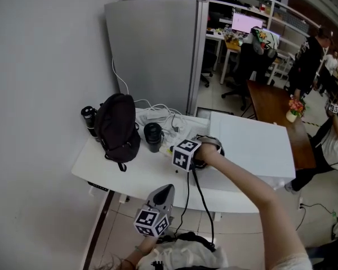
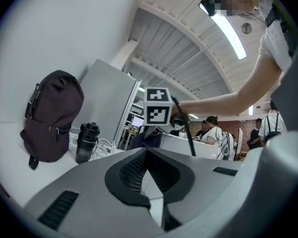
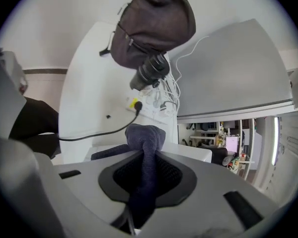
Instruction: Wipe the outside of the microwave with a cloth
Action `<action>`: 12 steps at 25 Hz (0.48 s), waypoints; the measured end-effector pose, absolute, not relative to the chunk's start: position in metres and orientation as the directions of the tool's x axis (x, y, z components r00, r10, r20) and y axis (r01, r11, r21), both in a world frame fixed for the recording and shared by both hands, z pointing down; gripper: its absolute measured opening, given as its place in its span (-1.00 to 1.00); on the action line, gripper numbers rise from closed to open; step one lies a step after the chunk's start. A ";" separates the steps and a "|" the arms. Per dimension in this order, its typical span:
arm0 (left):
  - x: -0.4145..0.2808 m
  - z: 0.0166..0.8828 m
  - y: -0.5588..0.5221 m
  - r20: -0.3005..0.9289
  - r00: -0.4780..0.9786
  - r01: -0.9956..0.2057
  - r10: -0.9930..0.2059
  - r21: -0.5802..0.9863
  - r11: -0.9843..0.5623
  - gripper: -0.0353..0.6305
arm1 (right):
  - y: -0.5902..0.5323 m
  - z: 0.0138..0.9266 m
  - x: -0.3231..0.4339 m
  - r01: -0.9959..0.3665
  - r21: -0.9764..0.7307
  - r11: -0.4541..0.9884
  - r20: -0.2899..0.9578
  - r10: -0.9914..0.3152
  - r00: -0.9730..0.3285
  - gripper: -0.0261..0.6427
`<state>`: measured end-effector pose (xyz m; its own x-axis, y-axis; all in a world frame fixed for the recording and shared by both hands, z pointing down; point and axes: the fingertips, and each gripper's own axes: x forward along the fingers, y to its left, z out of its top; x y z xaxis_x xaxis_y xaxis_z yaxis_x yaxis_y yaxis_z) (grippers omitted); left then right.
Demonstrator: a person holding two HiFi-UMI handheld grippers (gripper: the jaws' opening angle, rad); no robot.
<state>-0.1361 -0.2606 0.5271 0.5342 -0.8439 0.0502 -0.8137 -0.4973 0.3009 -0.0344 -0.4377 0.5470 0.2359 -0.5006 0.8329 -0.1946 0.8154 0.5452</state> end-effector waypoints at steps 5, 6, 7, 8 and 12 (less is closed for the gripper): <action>-0.130 0.535 -0.259 0.061 0.557 -0.801 -0.828 0.304 -0.516 -0.94 | -0.359 0.540 -0.052 -0.160 0.496 0.853 0.868 -0.488 0.090 -0.69; -0.131 0.537 -0.259 0.065 0.558 -0.800 -0.827 0.306 -0.516 -0.94 | -0.349 0.540 -0.054 -0.146 0.500 0.854 0.866 -0.494 0.073 -0.69; -0.131 0.538 -0.258 0.069 0.559 -0.800 -0.826 0.308 -0.515 -0.94 | -0.343 0.540 -0.056 -0.133 0.511 0.849 0.860 -0.507 0.060 -0.69; -0.131 0.540 -0.257 0.071 0.560 -0.799 -0.825 0.311 -0.515 -0.94 | -0.341 0.538 -0.058 -0.125 0.530 0.839 0.848 -0.528 0.047 -0.69; -0.130 0.543 -0.250 0.078 0.570 -0.794 -0.818 0.310 -0.524 -0.94 | -0.376 0.508 -0.065 -0.133 0.671 0.729 0.738 -0.674 0.029 -0.69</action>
